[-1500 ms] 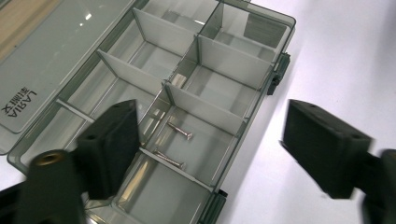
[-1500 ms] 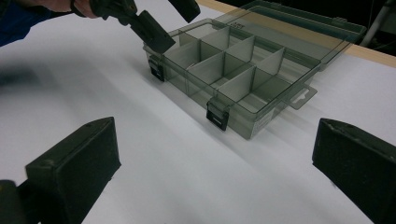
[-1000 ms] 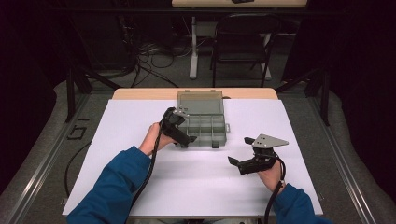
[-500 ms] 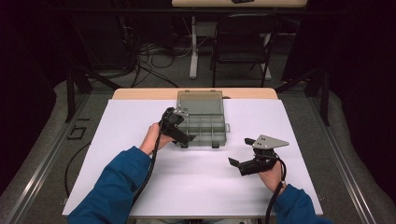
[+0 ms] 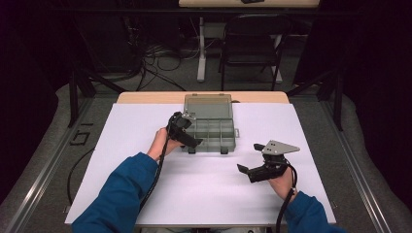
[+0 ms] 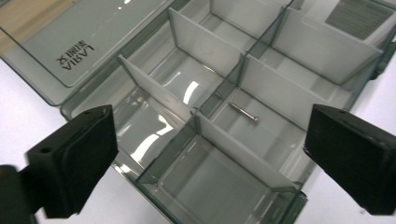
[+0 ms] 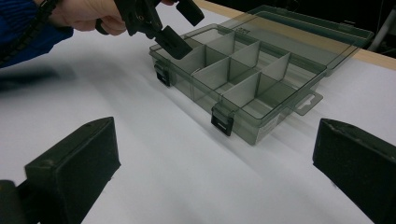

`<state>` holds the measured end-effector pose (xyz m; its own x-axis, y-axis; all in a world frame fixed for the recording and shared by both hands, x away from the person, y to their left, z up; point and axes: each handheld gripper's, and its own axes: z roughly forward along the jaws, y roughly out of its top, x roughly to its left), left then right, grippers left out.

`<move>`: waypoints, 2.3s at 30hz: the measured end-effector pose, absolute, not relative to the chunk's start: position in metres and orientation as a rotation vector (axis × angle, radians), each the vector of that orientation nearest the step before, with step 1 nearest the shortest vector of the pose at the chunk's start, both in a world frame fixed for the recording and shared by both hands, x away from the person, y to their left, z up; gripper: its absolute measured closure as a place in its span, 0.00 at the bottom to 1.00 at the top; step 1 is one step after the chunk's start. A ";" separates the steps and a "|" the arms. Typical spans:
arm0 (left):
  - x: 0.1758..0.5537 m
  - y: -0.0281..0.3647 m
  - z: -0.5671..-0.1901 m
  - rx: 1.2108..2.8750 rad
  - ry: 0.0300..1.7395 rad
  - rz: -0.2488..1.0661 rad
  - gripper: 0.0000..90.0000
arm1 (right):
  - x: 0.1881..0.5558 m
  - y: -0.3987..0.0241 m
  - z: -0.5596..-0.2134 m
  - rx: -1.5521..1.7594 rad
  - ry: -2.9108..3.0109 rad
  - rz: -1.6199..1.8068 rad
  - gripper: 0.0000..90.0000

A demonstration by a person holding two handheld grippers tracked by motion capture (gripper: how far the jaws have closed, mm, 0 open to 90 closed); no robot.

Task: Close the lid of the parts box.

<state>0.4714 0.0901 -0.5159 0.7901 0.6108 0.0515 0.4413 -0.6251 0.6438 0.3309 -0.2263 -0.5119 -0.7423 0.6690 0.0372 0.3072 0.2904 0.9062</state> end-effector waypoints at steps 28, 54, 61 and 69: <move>0.476 0.083 -0.527 2.337 0.829 0.369 0.61 | 0.332 -0.224 -0.515 0.893 2.226 1.424 0.00; 0.475 0.079 -0.531 2.324 0.882 0.400 0.59 | 0.336 -0.219 -0.518 0.901 2.254 1.398 0.00; 0.474 0.078 -0.532 2.317 0.897 0.417 0.62 | 0.336 -0.222 -0.518 0.917 2.236 1.400 0.00; 0.474 0.078 -0.533 2.305 0.897 0.428 0.63 | 0.347 -0.223 -0.514 0.973 2.202 1.386 0.00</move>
<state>0.4736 0.0781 -0.5326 0.7164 0.6939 0.0722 0.4926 -0.5764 0.6520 0.3467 -0.2231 -0.5144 -0.6974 0.7145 0.0558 0.3596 0.2814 0.8897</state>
